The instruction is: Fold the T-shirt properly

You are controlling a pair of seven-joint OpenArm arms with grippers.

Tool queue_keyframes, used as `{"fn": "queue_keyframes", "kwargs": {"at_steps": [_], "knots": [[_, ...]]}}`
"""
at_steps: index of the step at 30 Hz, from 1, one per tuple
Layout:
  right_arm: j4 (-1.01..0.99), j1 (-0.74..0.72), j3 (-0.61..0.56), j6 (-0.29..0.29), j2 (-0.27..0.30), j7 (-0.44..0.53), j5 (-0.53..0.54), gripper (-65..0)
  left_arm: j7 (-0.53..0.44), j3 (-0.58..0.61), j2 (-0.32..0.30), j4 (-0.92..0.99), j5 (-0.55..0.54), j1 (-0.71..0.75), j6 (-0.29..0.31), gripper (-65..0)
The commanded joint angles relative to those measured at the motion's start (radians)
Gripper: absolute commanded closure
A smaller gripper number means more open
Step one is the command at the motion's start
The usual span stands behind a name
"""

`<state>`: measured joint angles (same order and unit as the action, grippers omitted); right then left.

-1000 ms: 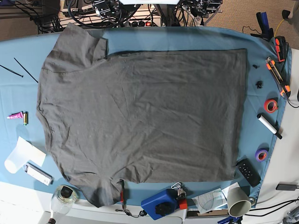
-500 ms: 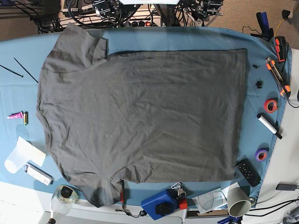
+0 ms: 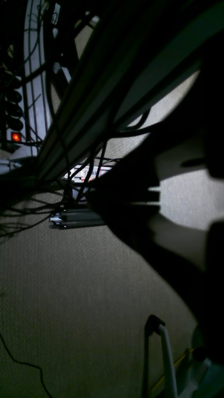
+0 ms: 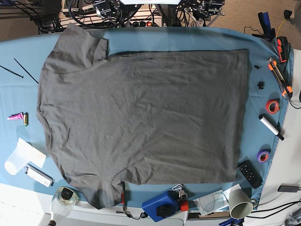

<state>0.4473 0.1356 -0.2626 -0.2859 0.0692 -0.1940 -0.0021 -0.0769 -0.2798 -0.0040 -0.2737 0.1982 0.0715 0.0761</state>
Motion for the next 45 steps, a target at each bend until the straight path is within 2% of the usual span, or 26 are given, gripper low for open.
{"fn": "queue_keyframes", "kwargs": {"at_steps": [1,7,11,14,22,27,30,35,41,45], "knots": [[0.009,-0.002,0.003,-0.008,0.009,-0.006,0.002,0.0,-0.006,0.002,-0.006,-0.003,0.000,0.003,0.003,0.0],[0.010,0.004,0.003,-0.008,0.016,-0.056,0.003,0.0,-0.007,0.002,-0.028,-0.008,0.000,0.043,0.003,0.0],[0.023,0.016,0.003,0.000,0.029,-0.091,0.045,0.0,-0.006,0.002,-0.050,-0.052,-0.003,0.103,0.003,0.0],[0.089,0.064,0.003,0.015,0.049,-0.107,0.058,0.0,-0.005,0.002,-0.069,-0.109,-0.077,0.158,0.003,0.0],[0.399,0.288,0.003,0.031,0.157,-0.129,0.066,0.0,0.009,0.002,-0.119,-0.307,-0.229,0.333,0.005,0.0],[0.597,0.456,0.003,0.061,0.232,-0.129,0.119,0.0,0.008,0.002,-0.142,-0.468,-0.267,0.467,0.080,0.0],[0.742,0.570,0.009,0.085,0.265,-0.148,0.118,0.0,0.008,0.002,-0.146,-0.571,-0.267,0.547,0.098,0.0],[1.043,0.774,0.125,0.096,0.272,-0.179,0.131,0.0,0.008,0.002,-0.149,-0.729,-0.267,0.655,0.106,0.0],[1.396,0.962,0.324,0.095,0.272,-0.281,0.244,0.0,0.009,0.002,-0.149,-0.875,-0.309,0.753,0.110,0.0],[1.568,1.033,0.468,0.060,0.272,-0.347,0.325,0.0,0.009,0.002,-0.149,-0.983,-0.335,0.834,0.109,0.0]]}}
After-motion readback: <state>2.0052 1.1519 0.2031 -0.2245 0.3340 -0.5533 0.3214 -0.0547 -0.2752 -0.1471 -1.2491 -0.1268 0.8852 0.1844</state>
